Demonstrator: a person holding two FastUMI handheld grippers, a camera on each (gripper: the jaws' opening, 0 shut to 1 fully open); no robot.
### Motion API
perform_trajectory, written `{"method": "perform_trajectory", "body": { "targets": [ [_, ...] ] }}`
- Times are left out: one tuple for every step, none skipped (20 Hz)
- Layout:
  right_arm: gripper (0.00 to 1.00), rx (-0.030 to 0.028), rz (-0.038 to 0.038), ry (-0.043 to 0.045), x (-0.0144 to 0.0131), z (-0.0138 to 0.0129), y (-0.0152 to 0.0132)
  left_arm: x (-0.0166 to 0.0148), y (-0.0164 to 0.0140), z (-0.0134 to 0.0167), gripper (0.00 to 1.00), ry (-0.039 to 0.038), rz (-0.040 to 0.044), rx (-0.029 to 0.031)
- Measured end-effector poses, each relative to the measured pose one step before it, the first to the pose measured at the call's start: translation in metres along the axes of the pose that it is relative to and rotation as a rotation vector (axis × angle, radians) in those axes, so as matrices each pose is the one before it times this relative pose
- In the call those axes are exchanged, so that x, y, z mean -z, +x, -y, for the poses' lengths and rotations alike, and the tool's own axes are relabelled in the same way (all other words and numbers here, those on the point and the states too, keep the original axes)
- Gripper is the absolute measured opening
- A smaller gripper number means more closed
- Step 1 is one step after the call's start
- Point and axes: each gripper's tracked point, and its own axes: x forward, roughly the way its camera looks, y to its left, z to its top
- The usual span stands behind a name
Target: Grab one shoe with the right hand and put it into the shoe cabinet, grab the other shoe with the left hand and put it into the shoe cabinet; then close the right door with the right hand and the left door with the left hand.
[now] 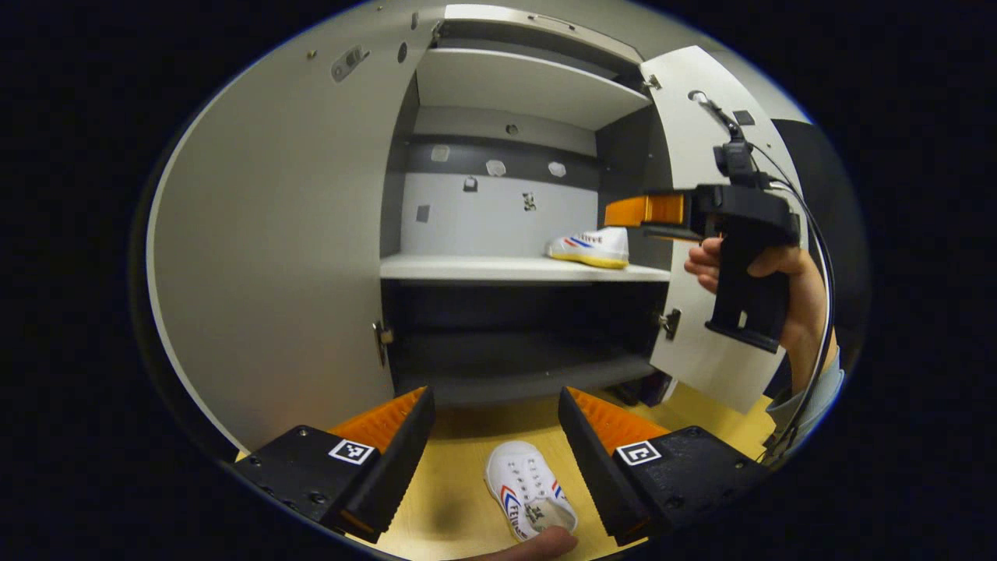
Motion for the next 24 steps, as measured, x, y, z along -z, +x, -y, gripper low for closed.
{"method": "perform_trajectory", "body": {
  "targets": [
    [0.96,0.0013,0.01246,-0.0056,0.00323,0.00275,-0.01278,0.01791,0.00237,0.00231,0.97,-0.00811,-0.03851,0.01388],
    [0.97,0.00933,0.01113,-0.00907,0.00379,0.00207,-0.01248,0.01562,0.00452,-0.00028,0.98,-0.00216,-0.03285,0.00338],
    [0.97,0.00706,0.00658,-0.01472,0.00595,-0.00042,-0.01296,0.01499,0.0027,-0.00075,0.98,0.00496,-0.03755,-0.0068],
    [0.97,0.00828,0.00464,-0.01657,0.00538,-0.00154,-0.01287,0.01222,0.00508,-0.00009,0.98,0.00697,-0.0242,-0.00545],
    [0.96,0.00526,0.01066,-0.01803,0.00606,-0.00239,-0.01483,0.01186,0.00558,-0.00058,0.98,0.00718,-0.02697,-0.00721],
    [0.97,0.00755,0.00981,-0.01163,0.00611,-0.00287,-0.01353,0.01122,0.00529,-0.00112,0.98,0.00561,-0.02298,-0.00793],
    [0.96,0.00655,0.00225,-0.00356,0.01005,-0.00317,-0.01423,0.01226,0.00525,-0.00027,0.98,0.00134,-0.02939,-0.00533],
    [0.96,0.00456,-0.00642,-0.00168,0.01049,-0.00241,-0.01252,0.01299,0.00531,0.00163,0.98,0.00373,-0.03322,0.00443],
    [0.97,0.00631,-0.00675,0.00341,0.01081,-0.00083,-0.01123,0.01039,0.0053,0.00126,0.98,-0.00042,-0.03183,0.00674],
    [0.96,0.00831,-0.01319,-0.00106,0.01002,0.00149,-0.00886,0.01201,0.00404,0.00219,0.98,0.00179,-0.03227,0.00642],
    [0.97,0.01768,-0.0122,0.00225,0.00828,0.0041,-0.00553,0.00926,0.00419,0.00199,0.98,0.00105,-0.03092,0.00327],
    [0.96,0.01411,-0.01757,-0.00583,0.00896,0.00467,-0.00395,0.00905,0.00428,0.00034,0.98,0.00071,-0.02797,0.00159],
    [0.97,0.01723,-0.01757,-0.00045,0.00744,0.00512,-0.00412,0.00525,0.00545,-0.00036,0.98,-0.00144,-0.01616,-0.00277],
    [0.97,0.01588,-0.01465,0.00044,0.00671,0.00581,-0.00467,0.00694,0.00507,-0.0004,0.98,-0.004,-0.01688,-0.0022],
    [0.97,0.01197,-0.00911,0.01031,0.00339,0.00424,-0.0048,0.00561,0.00488,0.00032,0.98,-0.00367,-0.01577,0.00337],
    [0.98,0.00309,-0.00554,0.01146,0.0031,0.00288,-0.00658,0.00711,0.00327,-0.00103,0.98,-0.00993,-0.02197,-0.00053],
    [0.96,-0.00115,-0.00088,0.00548,0.00038,0.00163,-0.0038,0.00572,0.00199,-0.00075,0.98,-0.00887,-0.02466,0.00282],
    [0.97,0.00431,0.00087,0.00182,-0.00067,0.00352,-0.00438,0.00603,0.00221,-0.00092,0.98,-0.00388,-0.02509,0.00551],
    [0.97,0.01167,0.00626,-0.00302,-0.00318,0.00496,-0.0024,0.00295,0.00178,0.00116,0.97,-0.00903,-0.01377,0.02355],
    [0.97,0.02082,0.01678,-0.00818,-0.0061,0.00741,-0.00175,-0.00243,0.00206,0.0048,0.91,-0.01947,0.00824,0.02858],
    [0.97,0.02489,0.02155,-0.00776,-0.00693,0.00785,-0.00134,0.00207,0.00444,0.00478,0.86,-0.00332,-0.0127,0.01933],
    [0.97,0.0176,0.02066,-0.00104,-0.00609,0.00552,-0.00249,0.00344,-0.00132,0.00014,0.69,0.00946,-0.01389,0.00486],
    [0.97,0.00635,0.01606,0.00904,-0.00523,0.00183,-0.00174,-0.00227,0.00095,-0.00265,0.63,0.01332,0.00664,-0.00722],
    [0.96,-0.00035,0.00893,0.01686,-0.00293,0.001,-0.0017,0.00055,0.00139,-0.00306,0.57,0.01327,-0.00119,-0.01233]
  ]
}}
